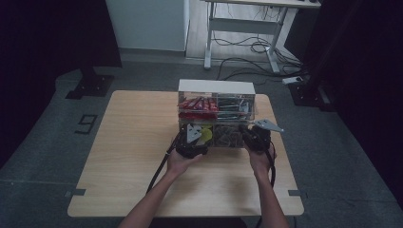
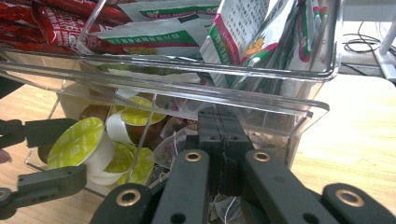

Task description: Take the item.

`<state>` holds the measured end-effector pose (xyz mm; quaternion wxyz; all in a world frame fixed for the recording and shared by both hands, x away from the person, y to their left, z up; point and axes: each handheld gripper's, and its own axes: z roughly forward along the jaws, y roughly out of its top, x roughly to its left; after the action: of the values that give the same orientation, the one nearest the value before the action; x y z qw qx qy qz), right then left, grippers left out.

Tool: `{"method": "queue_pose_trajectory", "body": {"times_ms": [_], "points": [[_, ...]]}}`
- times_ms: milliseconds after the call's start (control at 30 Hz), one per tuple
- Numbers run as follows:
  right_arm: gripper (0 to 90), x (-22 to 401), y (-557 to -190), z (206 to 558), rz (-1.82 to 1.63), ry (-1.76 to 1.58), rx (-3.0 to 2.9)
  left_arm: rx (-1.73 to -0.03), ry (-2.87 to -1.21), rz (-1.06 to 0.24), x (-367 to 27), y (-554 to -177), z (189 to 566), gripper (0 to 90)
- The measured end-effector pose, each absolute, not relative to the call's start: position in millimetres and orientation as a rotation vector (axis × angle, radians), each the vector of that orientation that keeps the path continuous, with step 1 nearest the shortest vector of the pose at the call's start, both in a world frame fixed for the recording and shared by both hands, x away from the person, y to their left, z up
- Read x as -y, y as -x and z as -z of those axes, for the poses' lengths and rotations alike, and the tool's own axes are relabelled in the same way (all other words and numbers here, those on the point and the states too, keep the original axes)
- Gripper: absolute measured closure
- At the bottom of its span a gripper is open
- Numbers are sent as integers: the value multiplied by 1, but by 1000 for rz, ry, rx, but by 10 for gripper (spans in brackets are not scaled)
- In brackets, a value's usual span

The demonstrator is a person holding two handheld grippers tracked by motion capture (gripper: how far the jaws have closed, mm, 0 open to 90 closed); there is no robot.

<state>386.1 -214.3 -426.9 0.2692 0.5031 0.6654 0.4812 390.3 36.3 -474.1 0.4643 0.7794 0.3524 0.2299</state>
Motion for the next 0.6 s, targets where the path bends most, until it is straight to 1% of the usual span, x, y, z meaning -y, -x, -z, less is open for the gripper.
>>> {"method": "queue_pose_trajectory", "body": {"times_ms": [600], "points": [[893, 211, -386, 426, -1294, -1348, -1801, -850, -1901, -546, -49, -379, 468, 388]]}}
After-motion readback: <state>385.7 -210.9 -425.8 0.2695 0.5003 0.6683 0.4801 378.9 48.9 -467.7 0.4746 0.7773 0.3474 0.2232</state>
